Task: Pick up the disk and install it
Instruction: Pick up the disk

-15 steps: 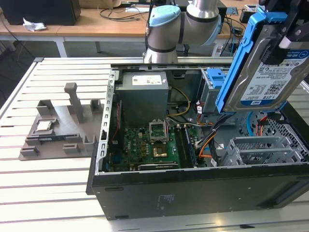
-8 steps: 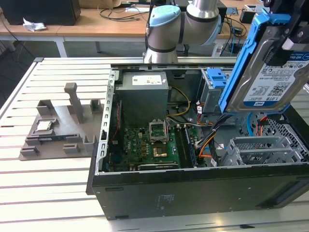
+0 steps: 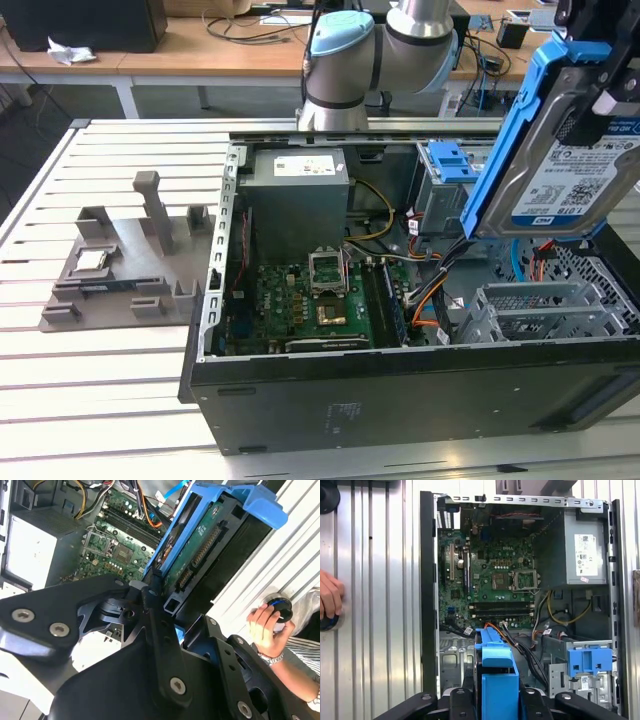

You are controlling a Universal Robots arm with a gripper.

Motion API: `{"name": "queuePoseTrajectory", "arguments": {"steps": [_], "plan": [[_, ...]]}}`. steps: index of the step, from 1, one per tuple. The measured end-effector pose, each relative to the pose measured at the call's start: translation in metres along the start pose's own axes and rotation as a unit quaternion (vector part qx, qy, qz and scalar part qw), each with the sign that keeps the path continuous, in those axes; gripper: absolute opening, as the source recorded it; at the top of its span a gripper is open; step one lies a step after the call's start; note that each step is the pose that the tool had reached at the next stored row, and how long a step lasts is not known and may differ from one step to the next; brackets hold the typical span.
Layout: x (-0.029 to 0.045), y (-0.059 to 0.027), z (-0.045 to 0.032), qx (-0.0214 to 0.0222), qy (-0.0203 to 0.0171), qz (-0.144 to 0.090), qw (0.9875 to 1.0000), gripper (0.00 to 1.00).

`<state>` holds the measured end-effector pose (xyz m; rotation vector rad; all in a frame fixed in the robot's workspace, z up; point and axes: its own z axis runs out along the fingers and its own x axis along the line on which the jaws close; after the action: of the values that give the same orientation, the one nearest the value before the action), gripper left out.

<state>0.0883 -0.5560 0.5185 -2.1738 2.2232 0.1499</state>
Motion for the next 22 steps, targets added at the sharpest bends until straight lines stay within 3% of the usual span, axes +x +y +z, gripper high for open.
{"name": "queuePoseTrajectory", "arguments": {"steps": [22], "plan": [[0.001,-0.0143,0.0139,0.0,0.0003,0.0,1.0,0.37]]}}
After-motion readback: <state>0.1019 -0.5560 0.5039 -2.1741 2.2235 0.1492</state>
